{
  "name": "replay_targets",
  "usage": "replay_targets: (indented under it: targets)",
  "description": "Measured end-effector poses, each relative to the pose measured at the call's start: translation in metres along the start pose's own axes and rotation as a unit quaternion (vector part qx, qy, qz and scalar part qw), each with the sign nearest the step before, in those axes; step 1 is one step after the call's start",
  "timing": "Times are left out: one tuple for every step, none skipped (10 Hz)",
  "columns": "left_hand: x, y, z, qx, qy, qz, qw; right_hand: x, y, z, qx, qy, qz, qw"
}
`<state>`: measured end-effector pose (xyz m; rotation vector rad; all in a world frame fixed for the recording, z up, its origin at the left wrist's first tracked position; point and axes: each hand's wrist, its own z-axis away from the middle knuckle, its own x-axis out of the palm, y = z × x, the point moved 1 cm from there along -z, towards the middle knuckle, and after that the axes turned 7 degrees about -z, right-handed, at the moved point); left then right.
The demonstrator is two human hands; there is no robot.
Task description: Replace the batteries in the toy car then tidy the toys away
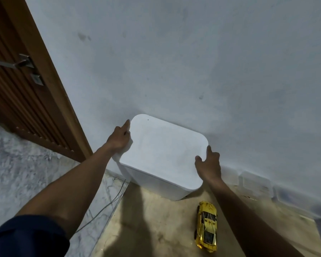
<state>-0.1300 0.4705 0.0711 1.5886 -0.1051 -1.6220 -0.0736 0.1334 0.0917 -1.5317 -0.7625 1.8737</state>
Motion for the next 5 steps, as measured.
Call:
replay_targets:
  targets:
    - [0.005,0.0,0.003,-0.009,-0.012,-0.053,0.998,0.009,0.007,0.006,-0.019,0.004,0.032,0.999]
    - [0.006,-0.004,-0.002,-0.002,-0.002,-0.036,0.999,0.012,0.009,0.004,-0.019,0.008,0.031,0.999]
    - [0.007,-0.011,-0.006,-0.005,-0.019,-0.009,1.0,0.013,0.006,0.003,-0.022,-0.005,0.038,0.999]
    - [0.01,-0.008,-0.008,-0.006,-0.011,0.016,1.0,0.012,0.005,0.004,-0.012,-0.021,0.052,0.998]
    - [0.012,-0.024,-0.008,-0.026,-0.014,0.101,0.994,0.004,0.004,0.005,-0.008,-0.056,0.052,0.997]
